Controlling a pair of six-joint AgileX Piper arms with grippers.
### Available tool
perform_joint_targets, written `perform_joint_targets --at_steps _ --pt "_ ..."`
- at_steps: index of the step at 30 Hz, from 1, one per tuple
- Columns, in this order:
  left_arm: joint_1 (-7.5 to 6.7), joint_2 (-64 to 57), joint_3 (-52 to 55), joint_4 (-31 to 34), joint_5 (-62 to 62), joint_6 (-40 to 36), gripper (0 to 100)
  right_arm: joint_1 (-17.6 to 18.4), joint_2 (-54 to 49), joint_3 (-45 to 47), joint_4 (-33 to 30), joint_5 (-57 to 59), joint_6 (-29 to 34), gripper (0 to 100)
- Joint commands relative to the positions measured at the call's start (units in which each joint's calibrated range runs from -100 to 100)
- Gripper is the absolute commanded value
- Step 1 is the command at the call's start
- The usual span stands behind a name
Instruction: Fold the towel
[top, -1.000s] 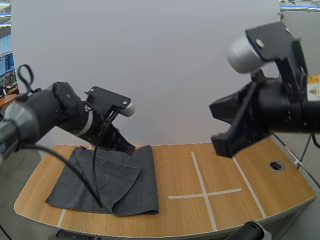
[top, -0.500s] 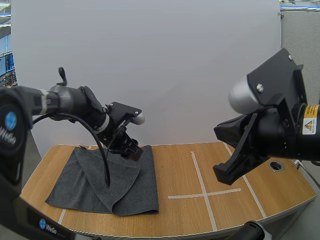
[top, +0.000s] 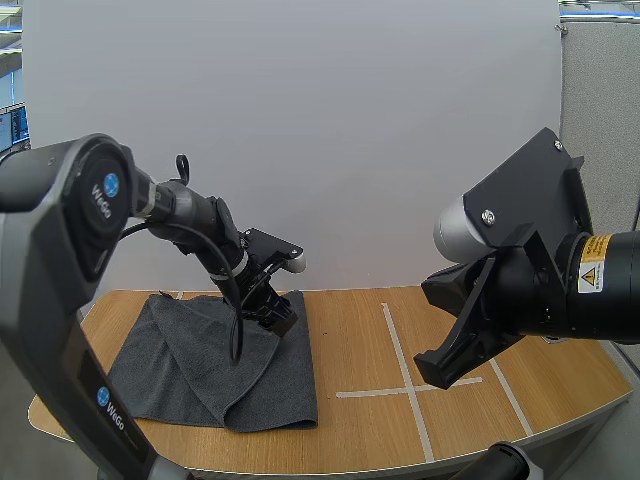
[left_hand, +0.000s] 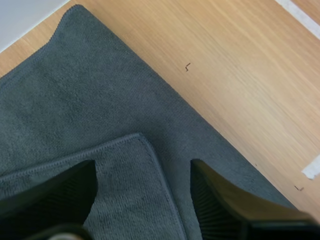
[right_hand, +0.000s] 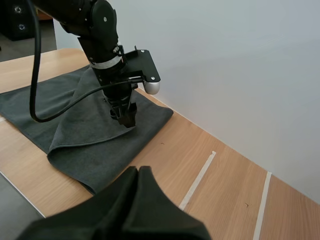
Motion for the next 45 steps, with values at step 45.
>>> perform_joint_targets --at_steps 45 --pt "-6.10 13.0 -7.1 29.2 -10.0 -23.1 88 -1.2 -0.4 0.1 -1.9 0.0 0.1 0"
